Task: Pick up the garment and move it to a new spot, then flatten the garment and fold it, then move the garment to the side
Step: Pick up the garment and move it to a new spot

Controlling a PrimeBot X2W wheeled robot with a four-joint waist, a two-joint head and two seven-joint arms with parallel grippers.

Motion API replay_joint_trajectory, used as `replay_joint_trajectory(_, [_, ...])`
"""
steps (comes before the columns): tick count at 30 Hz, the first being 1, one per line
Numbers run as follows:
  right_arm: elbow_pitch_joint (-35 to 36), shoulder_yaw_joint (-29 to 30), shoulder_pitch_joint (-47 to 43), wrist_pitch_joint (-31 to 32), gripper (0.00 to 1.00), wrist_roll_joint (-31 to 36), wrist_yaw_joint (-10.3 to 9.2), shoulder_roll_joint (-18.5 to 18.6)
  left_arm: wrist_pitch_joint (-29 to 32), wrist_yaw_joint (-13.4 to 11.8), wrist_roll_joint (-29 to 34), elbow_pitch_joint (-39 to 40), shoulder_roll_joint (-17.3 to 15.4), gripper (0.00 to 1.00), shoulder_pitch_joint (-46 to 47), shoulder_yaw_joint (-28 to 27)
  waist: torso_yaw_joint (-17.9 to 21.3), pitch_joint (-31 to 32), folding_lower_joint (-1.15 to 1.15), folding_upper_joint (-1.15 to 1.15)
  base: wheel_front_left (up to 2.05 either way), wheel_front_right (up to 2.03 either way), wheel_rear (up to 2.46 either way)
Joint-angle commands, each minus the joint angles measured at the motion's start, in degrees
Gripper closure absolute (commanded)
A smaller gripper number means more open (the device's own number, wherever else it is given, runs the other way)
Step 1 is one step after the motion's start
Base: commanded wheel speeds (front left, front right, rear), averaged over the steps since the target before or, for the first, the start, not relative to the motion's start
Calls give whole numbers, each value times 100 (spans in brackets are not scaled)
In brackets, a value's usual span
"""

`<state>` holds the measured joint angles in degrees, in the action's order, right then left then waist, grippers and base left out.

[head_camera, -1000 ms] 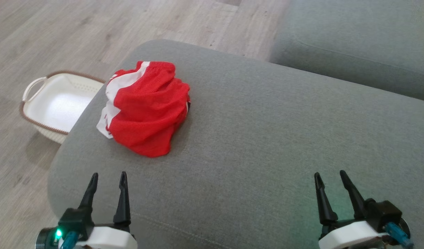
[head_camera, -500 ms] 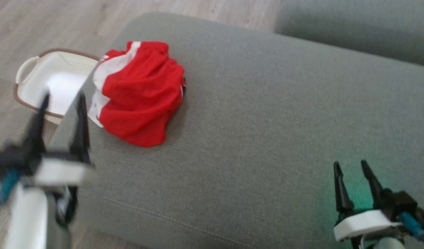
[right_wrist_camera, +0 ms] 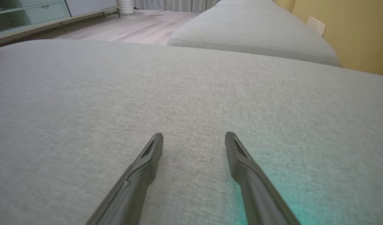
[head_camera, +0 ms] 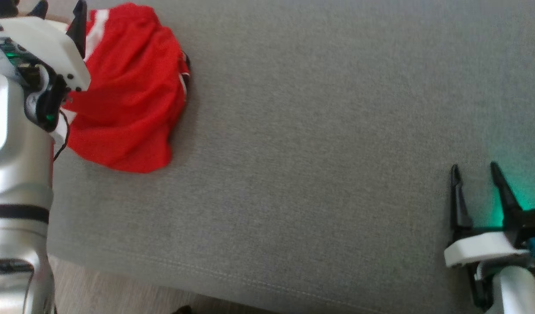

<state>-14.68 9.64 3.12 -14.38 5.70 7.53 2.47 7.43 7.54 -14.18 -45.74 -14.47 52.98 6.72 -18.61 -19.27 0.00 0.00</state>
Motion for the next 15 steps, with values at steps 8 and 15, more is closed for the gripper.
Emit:
replay_joint_trajectory(8, [111,156,353,-62,0,220,-4,41,286,-7,-578,-1325,-377,0,739,425,323,-635,0,0,0,0,0])
replay_joint_trajectory(15, [-35,59,423,-62,0,202,-4,41,-494,-6,-709,-1772,-568,100,890,709,369,-613,0,0,0,0,0])
